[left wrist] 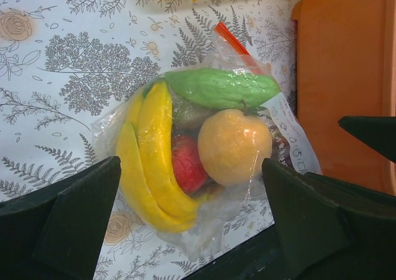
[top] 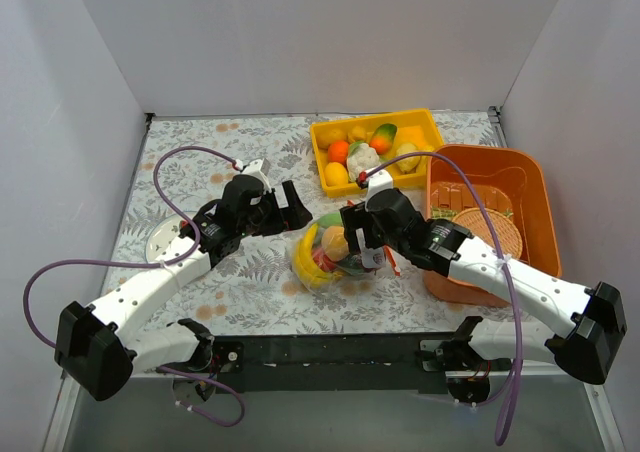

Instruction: Open the zip-top bag and remove the fake food

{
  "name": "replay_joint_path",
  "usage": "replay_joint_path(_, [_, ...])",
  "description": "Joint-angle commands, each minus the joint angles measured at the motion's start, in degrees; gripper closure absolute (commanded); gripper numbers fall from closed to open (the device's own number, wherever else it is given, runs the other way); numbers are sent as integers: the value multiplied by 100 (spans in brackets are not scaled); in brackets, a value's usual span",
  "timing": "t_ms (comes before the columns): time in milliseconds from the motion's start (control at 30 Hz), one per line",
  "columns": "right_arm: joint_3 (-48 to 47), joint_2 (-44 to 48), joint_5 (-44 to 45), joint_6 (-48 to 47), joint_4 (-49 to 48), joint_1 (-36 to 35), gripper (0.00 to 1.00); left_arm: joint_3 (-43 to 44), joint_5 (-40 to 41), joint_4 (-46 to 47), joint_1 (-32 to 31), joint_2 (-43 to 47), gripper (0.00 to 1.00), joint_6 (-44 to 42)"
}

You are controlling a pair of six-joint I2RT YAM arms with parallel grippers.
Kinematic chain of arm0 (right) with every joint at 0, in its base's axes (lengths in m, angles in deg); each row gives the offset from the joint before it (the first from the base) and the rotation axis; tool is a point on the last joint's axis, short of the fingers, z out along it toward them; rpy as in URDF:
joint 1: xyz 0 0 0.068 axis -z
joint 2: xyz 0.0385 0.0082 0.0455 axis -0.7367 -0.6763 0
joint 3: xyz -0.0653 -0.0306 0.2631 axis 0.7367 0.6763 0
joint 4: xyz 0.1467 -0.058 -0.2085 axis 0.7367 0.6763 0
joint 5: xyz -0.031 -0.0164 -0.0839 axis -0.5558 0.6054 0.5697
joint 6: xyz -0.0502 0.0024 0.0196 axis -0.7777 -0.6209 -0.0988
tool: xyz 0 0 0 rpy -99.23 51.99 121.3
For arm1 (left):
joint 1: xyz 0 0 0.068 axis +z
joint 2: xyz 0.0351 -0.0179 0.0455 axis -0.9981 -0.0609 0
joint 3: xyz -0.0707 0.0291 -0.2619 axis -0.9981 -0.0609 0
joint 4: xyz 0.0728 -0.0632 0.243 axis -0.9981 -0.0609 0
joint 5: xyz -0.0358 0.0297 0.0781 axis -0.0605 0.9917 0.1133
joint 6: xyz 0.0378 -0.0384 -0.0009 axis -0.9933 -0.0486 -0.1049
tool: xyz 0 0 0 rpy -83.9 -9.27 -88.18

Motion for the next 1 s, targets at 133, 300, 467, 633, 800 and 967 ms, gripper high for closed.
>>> replay_joint_path(133, [184,-420,245,261,3,61,7,72,-87,9,-6,-37,2,13])
replay_joint_path(300, [273,-693,167,279,-68,69,10,54,229,-201,-6,-99,2,162])
replay_joint_path(467, [273,-930,-360,166,-278,69,36,-16,335,-316,-6,-117,2,312])
replay_joint_path(633, [-17,-1106,-792,25,-384,-255,72,-104,378,-351,2,-29,2,373])
replay_joint_path(800, [-359,-1168,-931,-546,-682,-747,85,132,598,-465,133,-99,2,338])
replay_joint_path(967, [-45,-834,-1257,-1117,-1042,-810,75,502,371,-422,441,-415,2,163])
